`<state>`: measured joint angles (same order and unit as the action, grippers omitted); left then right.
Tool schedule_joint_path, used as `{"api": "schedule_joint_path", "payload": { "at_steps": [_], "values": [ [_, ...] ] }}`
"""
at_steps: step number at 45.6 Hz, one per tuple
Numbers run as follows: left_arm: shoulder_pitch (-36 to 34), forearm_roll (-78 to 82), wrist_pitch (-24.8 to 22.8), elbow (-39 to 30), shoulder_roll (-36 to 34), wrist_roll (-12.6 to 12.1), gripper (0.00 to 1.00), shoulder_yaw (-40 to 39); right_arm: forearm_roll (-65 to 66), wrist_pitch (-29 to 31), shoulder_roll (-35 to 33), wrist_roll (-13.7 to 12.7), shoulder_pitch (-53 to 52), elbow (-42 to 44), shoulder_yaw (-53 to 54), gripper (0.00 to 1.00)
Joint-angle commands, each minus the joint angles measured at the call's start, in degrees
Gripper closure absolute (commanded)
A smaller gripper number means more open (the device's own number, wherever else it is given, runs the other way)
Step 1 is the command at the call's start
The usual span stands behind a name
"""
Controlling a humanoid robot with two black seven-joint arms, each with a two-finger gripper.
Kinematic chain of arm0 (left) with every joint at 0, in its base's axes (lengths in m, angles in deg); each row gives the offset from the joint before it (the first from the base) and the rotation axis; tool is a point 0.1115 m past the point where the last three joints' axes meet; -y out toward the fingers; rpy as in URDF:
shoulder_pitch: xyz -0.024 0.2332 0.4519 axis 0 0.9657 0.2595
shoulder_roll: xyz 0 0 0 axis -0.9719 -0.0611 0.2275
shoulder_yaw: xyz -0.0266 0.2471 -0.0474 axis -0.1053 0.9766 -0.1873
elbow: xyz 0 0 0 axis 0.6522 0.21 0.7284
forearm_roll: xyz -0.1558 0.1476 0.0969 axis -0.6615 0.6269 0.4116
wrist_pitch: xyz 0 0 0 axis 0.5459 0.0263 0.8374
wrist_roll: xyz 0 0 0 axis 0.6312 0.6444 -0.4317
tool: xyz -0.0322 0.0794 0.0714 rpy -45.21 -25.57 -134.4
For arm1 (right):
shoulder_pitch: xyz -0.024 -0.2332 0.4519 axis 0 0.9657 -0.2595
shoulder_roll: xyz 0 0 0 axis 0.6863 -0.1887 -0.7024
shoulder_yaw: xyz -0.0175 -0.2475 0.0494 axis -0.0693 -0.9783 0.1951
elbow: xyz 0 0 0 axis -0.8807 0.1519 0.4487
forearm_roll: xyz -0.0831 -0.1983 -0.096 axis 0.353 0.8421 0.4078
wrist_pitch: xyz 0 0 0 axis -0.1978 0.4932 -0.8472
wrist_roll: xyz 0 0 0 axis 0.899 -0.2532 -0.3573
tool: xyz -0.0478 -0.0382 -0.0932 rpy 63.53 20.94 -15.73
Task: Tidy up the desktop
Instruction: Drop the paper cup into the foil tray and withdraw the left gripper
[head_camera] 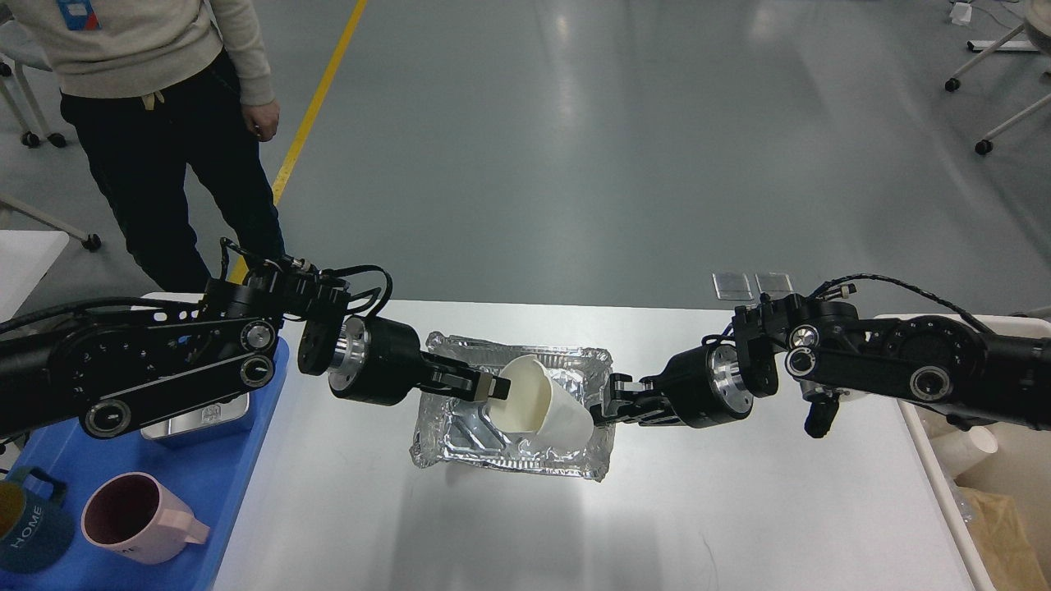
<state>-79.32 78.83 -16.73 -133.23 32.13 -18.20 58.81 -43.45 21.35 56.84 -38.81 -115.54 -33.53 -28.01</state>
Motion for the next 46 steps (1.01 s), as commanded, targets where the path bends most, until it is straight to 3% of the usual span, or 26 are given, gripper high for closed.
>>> {"api": "schedule_joint_path", "payload": {
  "at_steps": [1,6,11,13,19,33,46],
  "values": [
    [-0.5,0.0,0.2,0.8,1.7,-0.2,1.00,0.0,-0.7,0.7,0.5,0.4,-0.1,0.1,-0.7,1.00],
    [-0.4,0.0,0.1,0.8,1.8,-0.8,0.96,0.1,-1.1,1.0,0.6,0.4,0.0,0.0,-0.9,1.00],
    [-0.3,0.0,-0.1,0.8,1.7,-1.8,0.69,0.2,-1.3,1.1,0.5,0.4,0.0,0.0,-1.0,1.00],
    [-0.3,0.0,-0.1,0.8,1.7,-2.1,0.62,0.2,-1.3,1.1,0.5,0.4,0.0,0.0,-1.0,1.00],
    [-0.4,0.0,0.1,0.9,1.7,-2.2,0.57,0.1,-1.4,1.4,0.6,0.8,0.0,0.0,-1.0,1.00],
    [-0.3,-1.1,0.5,3.1,1.9,-3.0,0.57,-0.3,-1.3,1.5,0.6,0.8,0.1,-0.1,-1.1,1.00],
    [1.8,-3.4,7.3,7.7,6.8,-5.2,0.57,-0.7,-1.3,1.5,1.4,0.8,0.0,0.0,-0.9,1.00]
  ]
}}
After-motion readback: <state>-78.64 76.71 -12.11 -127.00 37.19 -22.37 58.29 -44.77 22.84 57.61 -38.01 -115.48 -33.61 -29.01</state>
